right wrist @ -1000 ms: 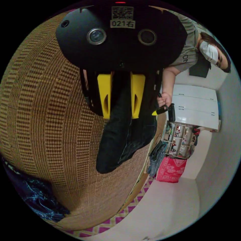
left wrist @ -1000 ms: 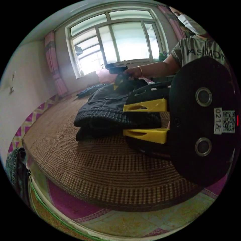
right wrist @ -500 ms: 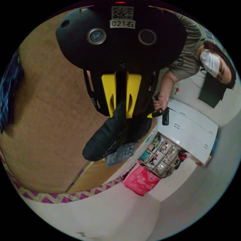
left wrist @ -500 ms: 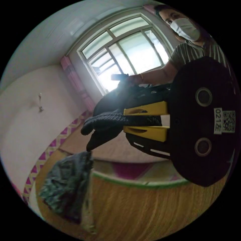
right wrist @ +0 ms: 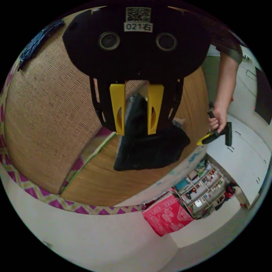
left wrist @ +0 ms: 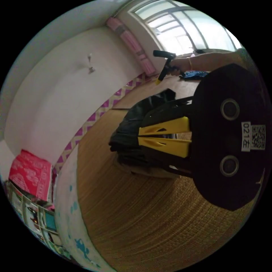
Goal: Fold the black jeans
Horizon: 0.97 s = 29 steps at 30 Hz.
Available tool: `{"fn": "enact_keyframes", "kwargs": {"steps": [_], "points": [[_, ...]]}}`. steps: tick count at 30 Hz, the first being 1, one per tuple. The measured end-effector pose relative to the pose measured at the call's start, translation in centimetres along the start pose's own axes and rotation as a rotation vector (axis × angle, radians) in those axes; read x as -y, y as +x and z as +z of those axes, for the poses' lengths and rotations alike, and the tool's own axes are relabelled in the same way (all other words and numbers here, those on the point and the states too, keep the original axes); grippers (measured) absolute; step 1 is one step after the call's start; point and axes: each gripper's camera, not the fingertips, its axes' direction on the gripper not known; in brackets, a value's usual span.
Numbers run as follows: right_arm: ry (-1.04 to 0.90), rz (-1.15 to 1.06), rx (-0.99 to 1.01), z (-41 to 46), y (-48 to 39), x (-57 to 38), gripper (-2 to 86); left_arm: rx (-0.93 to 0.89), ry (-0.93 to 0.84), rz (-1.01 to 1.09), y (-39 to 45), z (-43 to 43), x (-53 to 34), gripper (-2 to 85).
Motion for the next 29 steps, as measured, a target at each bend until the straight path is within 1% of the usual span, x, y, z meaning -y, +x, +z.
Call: {"fn": "enact_keyframes", "kwargs": {"steps": [3, 5, 6, 7, 9, 11, 12, 14, 15, 16, 17, 18, 20, 23, 25, 26, 29], "points": [[0.009, -0.048, -0.109, 2.0, 0.3, -4.9, 10.0, 0.012, 0.042, 0.134, 1.9, -1.8, -4.1, -0.8], [0.056, -0.137, -0.253, 2.2, -0.8, -10.4, 8.4, -0.012, 0.101, 0.351, 4.8, -3.6, -9.0, -0.7], [0.078, -0.163, -0.287, 2.1, -1.3, -12.0, 8.1, -0.012, 0.13, 0.401, 5.5, -4.0, -10.4, -0.6], [0.103, -0.195, -0.368, 1.9, -2.0, -15.2, 7.8, 0.011, 0.166, 0.457, 6.7, -4.7, -13.1, -0.4], [0.137, -0.235, -0.438, 1.2, -2.9, -20.3, 7.2, 0.083, 0.159, 0.441, 8.0, -5.3, -16.6, 0.4], [0.165, -0.266, -0.524, 0.2, -3.9, -27.2, 6.8, 0.051, 0.061, 0.46, 9.2, -5.1, -20.7, 3.2], [0.174, -0.261, -0.558, -0.1, -4.0, -29.0, 6.9, 0.036, 0.038, 0.454, 9.3, -5.0, -21.7, 3.4], [0.204, -0.208, -0.658, -1.4, -3.9, -35.4, 7.3, -0.015, -0.04, 0.455, 10.2, -4.5, -25.7, 3.0], [0.197, -0.181, -0.678, -1.7, -3.5, -36.7, 7.4, -0.009, -0.058, 0.46, 10.5, -4.3, -26.7, 2.1], [0.192, -0.127, -0.694, -2.6, -2.4, -39.0, 9.1, 0.019, -0.064, 0.463, 11.2, -4.1, -28.7, 0.3], [0.192, -0.04, -0.711, -3.7, -0.7, -40.9, 11.0, 0.049, -0.048, 0.444, 11.6, -4.2, -30.4, -0.2], [0.188, 0.002, -0.719, -4.2, 0.4, -41.8, 12.0, 0.061, -0.045, 0.445, 11.9, -4.1, -31.3, -0.5], [0.137, 0.127, -0.77, -5.7, 4.9, -44.3, 15.2, 0.089, -0.048, 0.482, 13.4, -4.0, -34.4, -0.8], [0.051, 0.228, -0.853, -6.1, 10.2, -45.9, 15.0, 0.176, -0.032, 0.552, 15.5, -3.7, -37.9, -0.9], [-0.011, 0.263, -0.83, -5.4, 12.9, -46.0, 14.9, 0.199, -0.055, 0.584, 16.4, -3.3, -39.4, -0.9], [-0.071, 0.291, -0.837, -4.4, 14.4, -45.6, 14.8, 0.199, -0.077, 0.601, 17.0, -2.9, -40.2, -0.9], [-0.137, 0.292, -0.861, -1.5, 15.7, -44.2, 13.7, 0.142, -0.152, 0.605, 17.8, -1.8, -41.9, -1.0]]}}
